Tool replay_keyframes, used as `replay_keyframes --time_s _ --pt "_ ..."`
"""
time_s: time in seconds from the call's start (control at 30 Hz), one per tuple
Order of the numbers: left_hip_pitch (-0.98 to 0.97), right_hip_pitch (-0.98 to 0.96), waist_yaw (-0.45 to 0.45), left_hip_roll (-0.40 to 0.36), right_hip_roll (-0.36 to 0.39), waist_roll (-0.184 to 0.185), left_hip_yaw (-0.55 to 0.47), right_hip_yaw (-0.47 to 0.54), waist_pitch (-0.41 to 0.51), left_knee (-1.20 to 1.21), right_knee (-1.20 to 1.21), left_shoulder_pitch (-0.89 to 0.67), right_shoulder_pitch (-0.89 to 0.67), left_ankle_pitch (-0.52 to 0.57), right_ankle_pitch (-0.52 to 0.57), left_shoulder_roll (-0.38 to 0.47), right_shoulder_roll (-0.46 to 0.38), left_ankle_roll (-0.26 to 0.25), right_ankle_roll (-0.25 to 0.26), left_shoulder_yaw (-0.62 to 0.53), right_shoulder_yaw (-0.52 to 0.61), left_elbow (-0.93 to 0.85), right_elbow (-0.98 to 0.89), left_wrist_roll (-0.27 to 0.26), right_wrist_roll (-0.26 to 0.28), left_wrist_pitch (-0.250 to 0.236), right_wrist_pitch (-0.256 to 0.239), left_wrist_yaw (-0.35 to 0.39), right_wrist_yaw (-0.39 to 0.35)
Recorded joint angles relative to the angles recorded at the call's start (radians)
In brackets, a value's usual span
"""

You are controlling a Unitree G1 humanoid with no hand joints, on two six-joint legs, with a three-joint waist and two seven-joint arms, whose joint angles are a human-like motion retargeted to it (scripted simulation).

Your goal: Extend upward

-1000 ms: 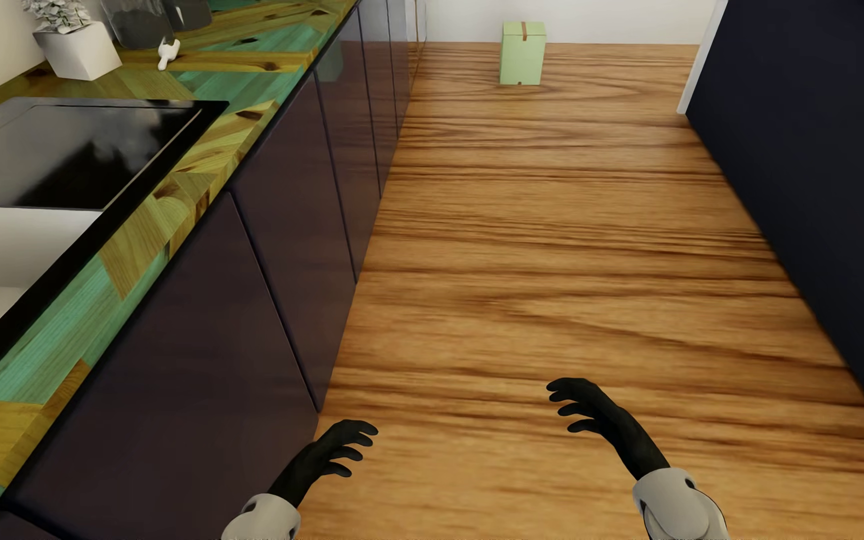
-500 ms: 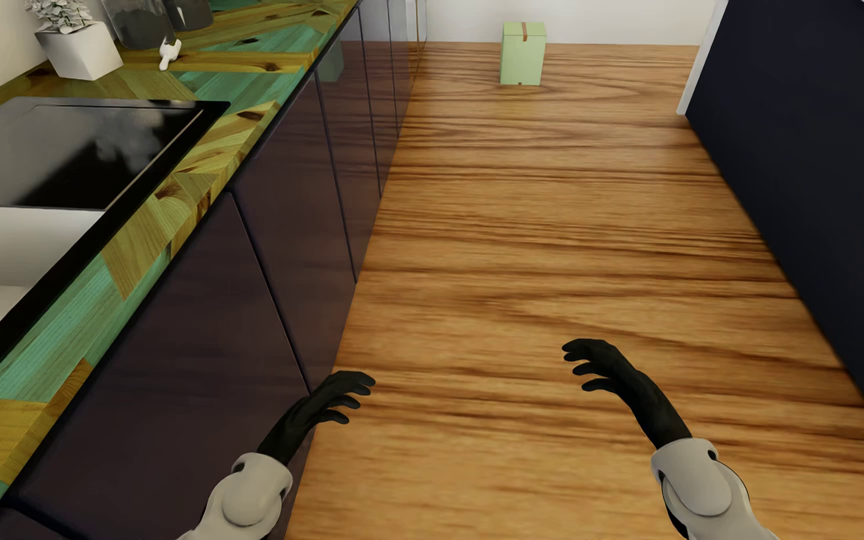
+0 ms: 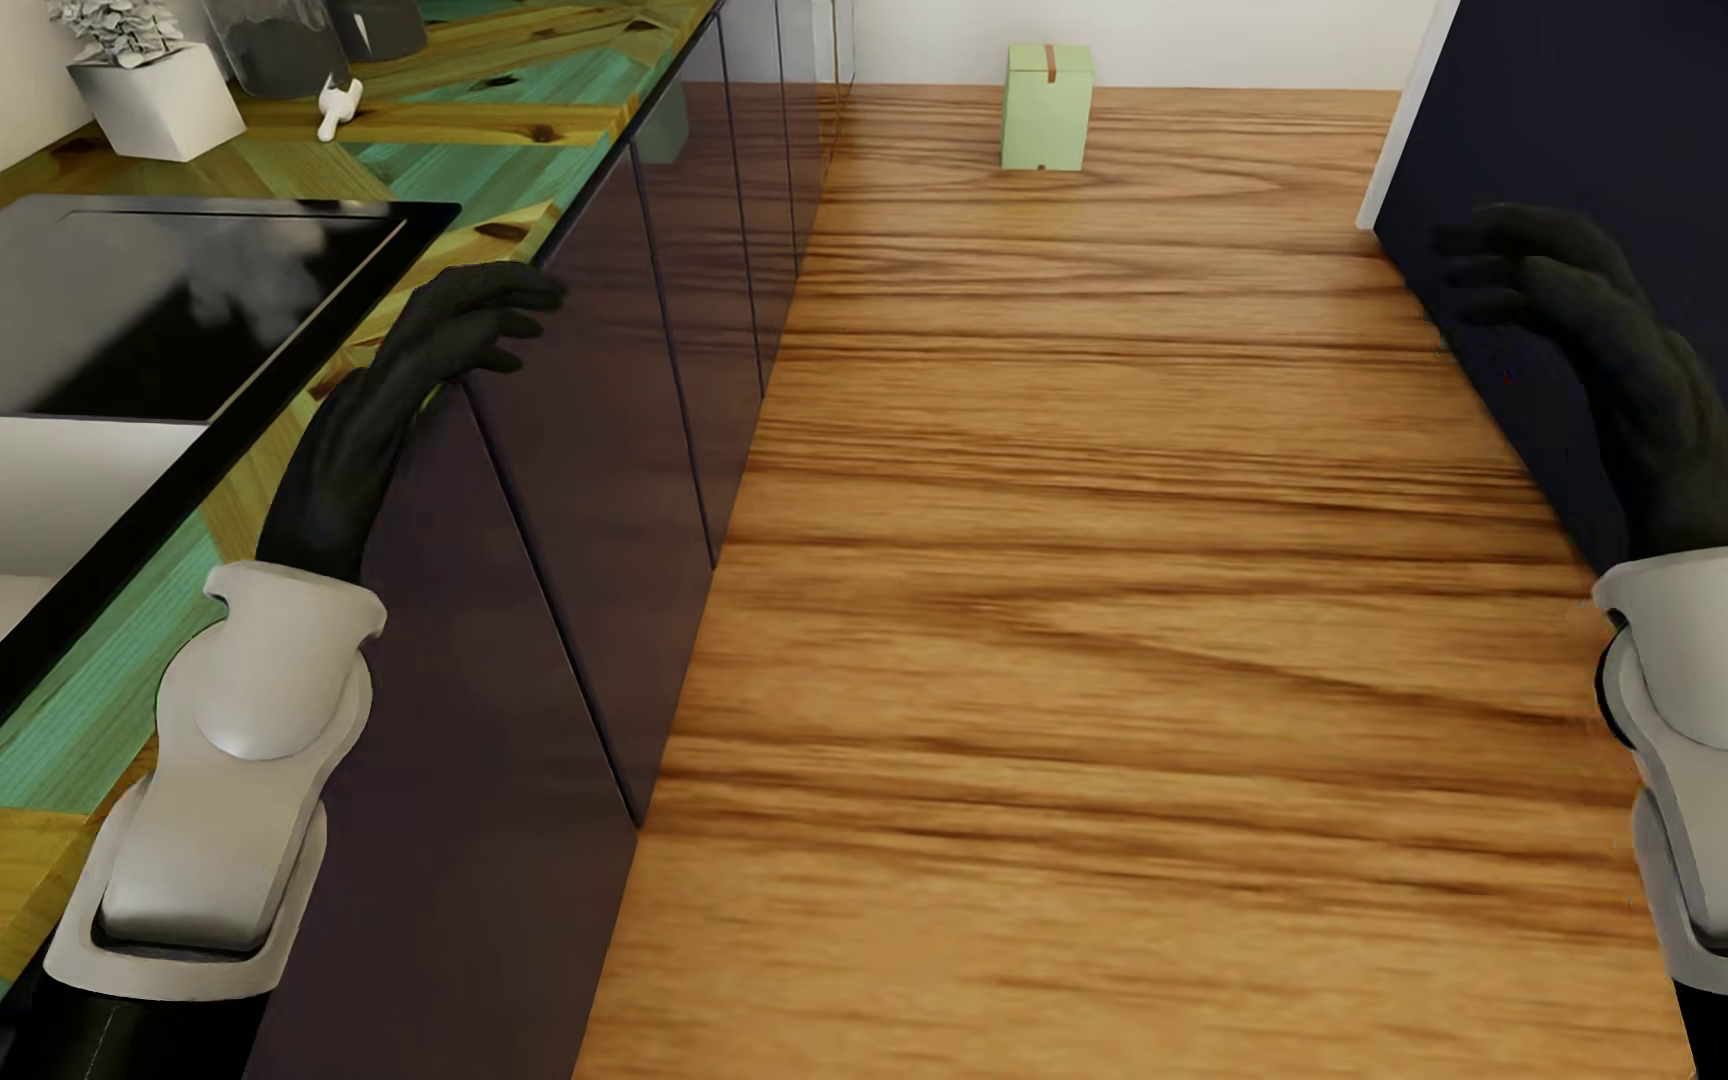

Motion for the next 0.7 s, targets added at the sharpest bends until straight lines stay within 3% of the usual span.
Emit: replay_keyframes --time_s 0.23,0.37,0.7 --pt "0.000 -0.007 0.007 -0.001 0.004 -0.001 0.000 0.000 -0.002 -0.008 0.002 -0.289 -0.254 0.005 0.019 0.105 -0.140 0.000 0.000 0.165 -0.075 -0.009 -0.017 0.000 0.000 0.000 0.000 0.000 0.000" --pt "0.000 -0.005 0.008 -0.001 0.007 0.008 0.000 0.000 -0.006 -0.007 0.001 -0.482 -0.442 0.006 0.011 0.197 -0.238 0.000 0.000 0.177 -0.070 -0.007 -0.037 0.000 0.000 0.000 0.000 0.000 0.000" --pt "0.022 0.019 -0.005 -0.001 0.016 0.006 0.000 0.000 -0.005 -0.016 0.001 -0.885 -0.897 0.001 -0.015 0.330 -0.379 0.000 0.000 -0.043 0.102 0.077 0.030 0.000 0.000 0.000 0.000 0.000 0.000"
